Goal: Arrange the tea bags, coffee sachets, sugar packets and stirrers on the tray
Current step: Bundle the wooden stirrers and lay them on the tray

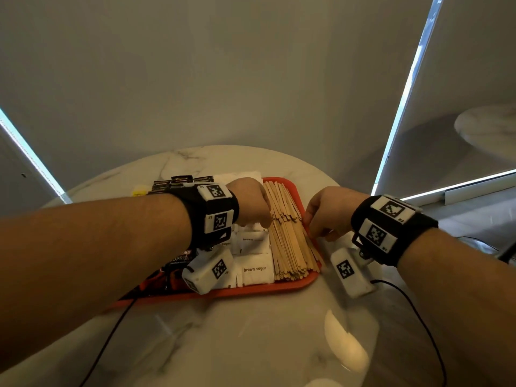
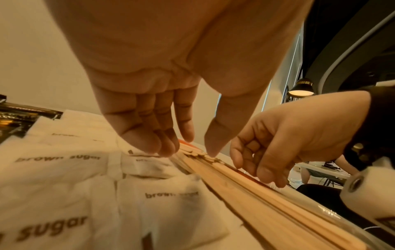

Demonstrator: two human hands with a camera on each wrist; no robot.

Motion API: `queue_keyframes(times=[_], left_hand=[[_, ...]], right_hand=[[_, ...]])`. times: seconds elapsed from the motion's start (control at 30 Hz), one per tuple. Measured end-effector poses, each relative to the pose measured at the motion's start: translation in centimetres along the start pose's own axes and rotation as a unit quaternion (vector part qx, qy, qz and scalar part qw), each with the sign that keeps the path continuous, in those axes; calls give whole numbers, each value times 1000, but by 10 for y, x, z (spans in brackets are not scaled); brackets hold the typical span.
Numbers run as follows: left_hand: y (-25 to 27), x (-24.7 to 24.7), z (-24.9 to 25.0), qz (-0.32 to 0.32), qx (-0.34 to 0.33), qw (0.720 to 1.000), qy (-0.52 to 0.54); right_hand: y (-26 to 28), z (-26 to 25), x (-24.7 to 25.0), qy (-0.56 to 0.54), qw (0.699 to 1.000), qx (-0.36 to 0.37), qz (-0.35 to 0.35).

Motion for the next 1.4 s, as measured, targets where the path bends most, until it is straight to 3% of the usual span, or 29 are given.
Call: queue_keyframes(times=[0.23, 0.87, 1.07, 1.17, 1.4], left_hand=[[11, -8, 1, -23, -6, 1000, -19], [27, -17, 7, -29, -28, 998, -52], [42, -9, -3, 7, -34, 998, -56], [62, -8, -21, 36, -38, 992, -112], [107, -30, -70, 11, 30, 978, -208]], right_hand=[[20, 11, -11, 6, 998, -5, -60], [20, 9, -26, -55, 998, 18, 31], [17, 17, -21, -93, 994, 16, 62], [16, 21, -22, -49, 997, 19, 61], [-12, 3, -33, 44, 995, 20, 87]])
Point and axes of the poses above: each hand's wrist, its own y-axis away from the middle knuckle, its own x-axis out of the back of the hand, z = x × y, the point moved 1 cm from there along -y, towards the middle knuckle, and after that the axes turned 14 degrees about -y, right-handed, at the moved point
